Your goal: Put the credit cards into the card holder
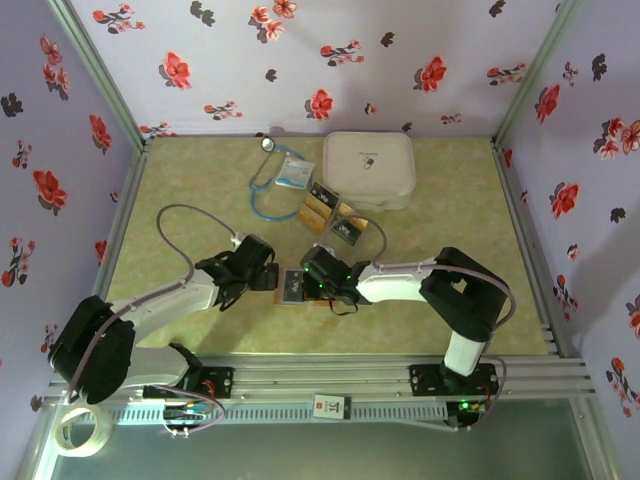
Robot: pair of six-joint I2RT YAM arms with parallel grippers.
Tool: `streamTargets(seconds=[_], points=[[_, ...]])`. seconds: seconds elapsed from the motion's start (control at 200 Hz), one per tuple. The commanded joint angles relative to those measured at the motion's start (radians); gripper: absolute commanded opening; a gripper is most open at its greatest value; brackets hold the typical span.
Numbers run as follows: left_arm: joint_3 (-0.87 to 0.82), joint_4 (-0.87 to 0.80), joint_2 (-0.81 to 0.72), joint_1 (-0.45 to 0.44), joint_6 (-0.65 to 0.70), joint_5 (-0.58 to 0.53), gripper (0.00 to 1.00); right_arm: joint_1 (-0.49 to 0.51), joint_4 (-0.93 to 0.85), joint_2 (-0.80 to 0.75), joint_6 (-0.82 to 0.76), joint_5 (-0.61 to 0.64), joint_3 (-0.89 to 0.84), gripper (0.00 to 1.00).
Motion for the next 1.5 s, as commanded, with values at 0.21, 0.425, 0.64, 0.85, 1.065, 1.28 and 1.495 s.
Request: streamTargets(seconds=[0.21,0.425,0.64,0.85,1.065,1.28,1.495], points=[[0.0,-0.036,0.028,0.012,-0.023,-0.003,1.0,0.007,0.025,0.042,0.003,-0.036,0.039,0.0],[-0.004,-0.022,0.04,0.012,-0.018,0.01,1.0,0.008,0.014,0.028,-0.024,-0.054,0.048,0.0],[-0.007,-0.013,0.027,0.011,-0.012,0.021,1.0,-0.006,-0.025,-0.136,-0.023,-0.009,-0.028,0.05],[-0.005,-0.004,0.022,0.012,-0.001,0.029,1.0,-0.047,-0.153,-0.363,-0.012,0.109,-0.161,0.36],[-0.003,0.013,0.021,0.01,0.006,0.047,1.0,-0.125,-0.205,-0.469,-0.018,0.134,-0.247,0.51],[0.004,0.022,0.034,0.011,0.01,0.057,1.0,-0.135,-0.172,-0.403,-0.038,0.102,-0.21,0.51],[0.0,0.028,0.045,0.011,0.006,0.065,1.0,-0.136,-0.121,-0.309,-0.044,0.076,-0.173,0.45]])
